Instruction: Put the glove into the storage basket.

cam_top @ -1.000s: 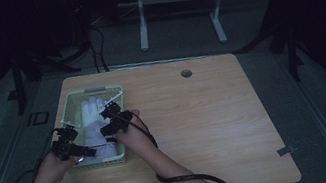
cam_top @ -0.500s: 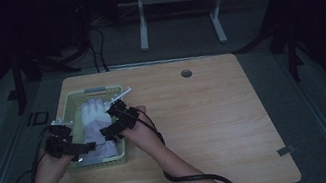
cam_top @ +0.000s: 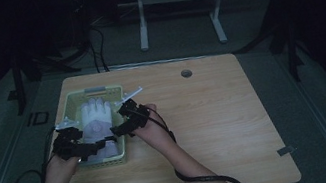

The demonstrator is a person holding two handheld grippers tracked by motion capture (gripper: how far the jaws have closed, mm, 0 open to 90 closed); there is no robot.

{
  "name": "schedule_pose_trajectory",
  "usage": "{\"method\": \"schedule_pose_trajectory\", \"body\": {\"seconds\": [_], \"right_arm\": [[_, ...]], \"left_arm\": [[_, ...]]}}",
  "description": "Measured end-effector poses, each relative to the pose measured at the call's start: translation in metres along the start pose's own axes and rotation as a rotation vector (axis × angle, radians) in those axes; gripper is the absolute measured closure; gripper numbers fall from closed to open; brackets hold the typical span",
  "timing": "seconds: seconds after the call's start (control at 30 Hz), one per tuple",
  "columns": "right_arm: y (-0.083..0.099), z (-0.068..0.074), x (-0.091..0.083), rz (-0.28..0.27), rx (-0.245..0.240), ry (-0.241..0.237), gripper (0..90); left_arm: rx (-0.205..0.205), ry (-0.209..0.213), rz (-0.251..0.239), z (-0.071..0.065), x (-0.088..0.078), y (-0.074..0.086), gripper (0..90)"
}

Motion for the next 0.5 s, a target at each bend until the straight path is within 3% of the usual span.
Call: {"method": "schedule_pose_trajectory", "body": {"seconds": [0.23,0.5], "right_arm": [[0.006,-0.013,-0.012,-0.015,-0.012,0.014,18.3],[0.016,-0.036,-0.032,-0.032,-0.006,0.043,17.6]], "left_arm": [[-0.011,0.011,-0.065,-0.013,0.005,-0.013,0.1],[0.035,0.052,-0.098,-0.040,0.018,-0.031,0.1]]}}
Point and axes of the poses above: each handheld gripper's, and its own axes: x roughly forward along the jaws, y roughly out of its underside, z roughly to its left, the point moved 6 cm from there along x, roughly forward along the jaws, and after that the axes turned 12 degrees about x, right-handed, at the moved point
